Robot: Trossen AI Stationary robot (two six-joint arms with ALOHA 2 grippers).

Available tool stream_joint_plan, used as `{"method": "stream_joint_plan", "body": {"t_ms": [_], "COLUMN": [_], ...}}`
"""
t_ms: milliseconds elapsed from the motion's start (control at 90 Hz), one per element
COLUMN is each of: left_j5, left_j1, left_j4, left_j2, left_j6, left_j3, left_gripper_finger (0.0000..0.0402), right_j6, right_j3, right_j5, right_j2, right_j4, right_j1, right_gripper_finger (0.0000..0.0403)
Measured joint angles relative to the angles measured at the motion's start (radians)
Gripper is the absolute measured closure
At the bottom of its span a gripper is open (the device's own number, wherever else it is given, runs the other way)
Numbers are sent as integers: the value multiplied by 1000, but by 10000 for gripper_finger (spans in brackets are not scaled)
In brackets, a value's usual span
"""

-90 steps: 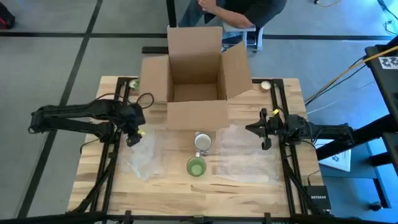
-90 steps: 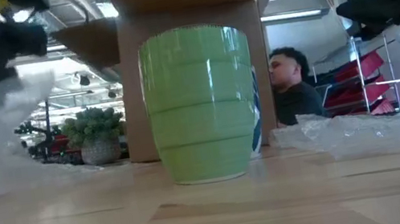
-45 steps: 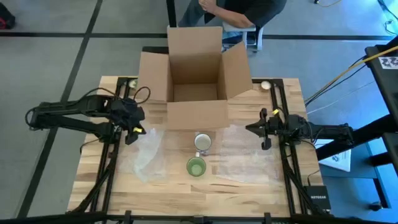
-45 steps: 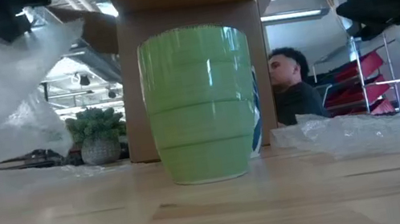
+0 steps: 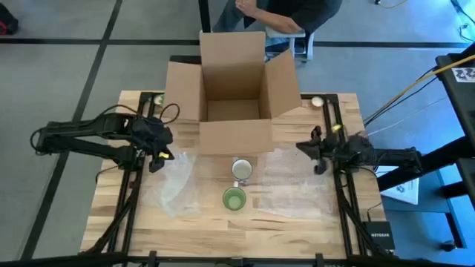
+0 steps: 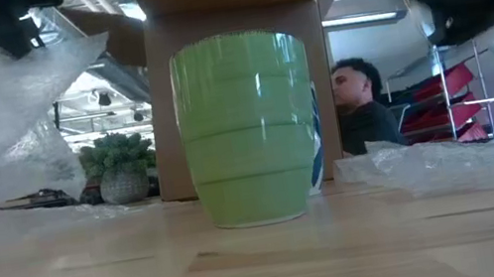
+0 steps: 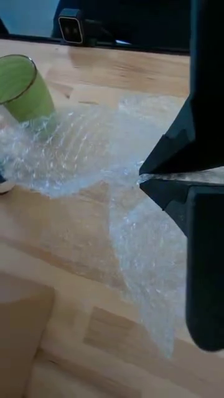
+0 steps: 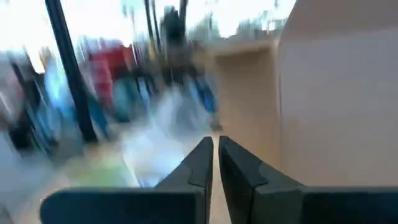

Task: Wrap mug
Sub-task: Prepare the left transparent bubble wrap

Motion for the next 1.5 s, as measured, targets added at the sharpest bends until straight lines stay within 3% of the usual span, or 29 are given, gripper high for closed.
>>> {"method": "stream_joint_plan", "body": {"t_ms": [178,300,411,644,878,1089,1322,1500], "left_j5": [-2,-8,-11,-24,-25,-24,-24,-34], "left_j1": [0,1,0,12,11,10,-41,-86], "left_j4": [27,77,89,106,104,125,155,157], "left_j2": [0,0,0,0,0,0,-2,-12], "left_j6": [4,3,8,28,29,36,20,-17], "left_j3": [0,0,0,0,0,0,0,0], "left_gripper_finger": [401,401,401,401,401,401,401,401], "right_j6": [27,22,9,-134,-264,-286,-311,-263], "right_j3": [0,1,52,276,594,893,1171,1263], "right_j5": [81,3,-40,-97,-5,135,176,349], "right_j2": [0,8,93,546,1066,1445,1686,1711], "right_j4": [170,266,261,244,107,-83,-326,-503], "right_j1": [0,1,1,94,230,318,357,384], "right_gripper_finger": [391,391,391,391,391,391,391,391]}}
